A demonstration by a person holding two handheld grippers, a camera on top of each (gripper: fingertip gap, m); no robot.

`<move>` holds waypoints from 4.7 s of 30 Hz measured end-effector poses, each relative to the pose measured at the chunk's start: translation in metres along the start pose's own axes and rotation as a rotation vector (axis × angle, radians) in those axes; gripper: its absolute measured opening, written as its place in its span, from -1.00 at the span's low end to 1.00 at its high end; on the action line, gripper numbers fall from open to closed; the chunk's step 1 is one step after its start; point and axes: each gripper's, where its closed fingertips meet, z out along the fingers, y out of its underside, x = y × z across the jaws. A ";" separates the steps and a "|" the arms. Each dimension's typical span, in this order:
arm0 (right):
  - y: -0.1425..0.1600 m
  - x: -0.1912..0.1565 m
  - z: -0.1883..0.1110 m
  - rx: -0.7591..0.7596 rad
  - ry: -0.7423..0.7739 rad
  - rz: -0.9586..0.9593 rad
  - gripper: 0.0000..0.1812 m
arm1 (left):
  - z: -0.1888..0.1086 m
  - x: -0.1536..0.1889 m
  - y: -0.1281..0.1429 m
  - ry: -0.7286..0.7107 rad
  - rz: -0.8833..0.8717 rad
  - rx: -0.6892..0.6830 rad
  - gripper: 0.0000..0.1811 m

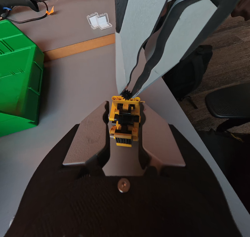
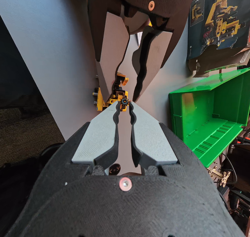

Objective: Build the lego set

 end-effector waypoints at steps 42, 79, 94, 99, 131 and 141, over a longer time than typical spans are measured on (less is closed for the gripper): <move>0.004 0.009 -0.007 0.165 -0.255 0.223 -0.89 | 0.007 0.000 0.002 0.019 -0.007 -0.002 -0.58; 0.009 0.001 -0.001 -0.054 -0.129 0.164 -0.89 | 0.013 -0.005 0.002 -0.136 0.009 0.040 -0.57; 0.010 0.004 -0.001 -0.068 -0.112 0.141 -0.89 | 0.014 -0.006 0.002 -0.142 0.014 0.038 -0.57; 0.013 0.005 -0.002 -0.078 -0.123 0.146 -0.89 | 0.014 -0.006 0.002 -0.144 0.015 0.038 -0.57; 0.015 0.003 0.001 -0.237 -0.369 0.176 -0.90 | 0.014 -0.006 0.002 -0.123 -0.007 0.041 -0.57; 0.015 0.003 0.003 -0.269 -0.342 0.212 -0.90 | 0.013 -0.007 0.002 -0.118 -0.021 0.043 -0.57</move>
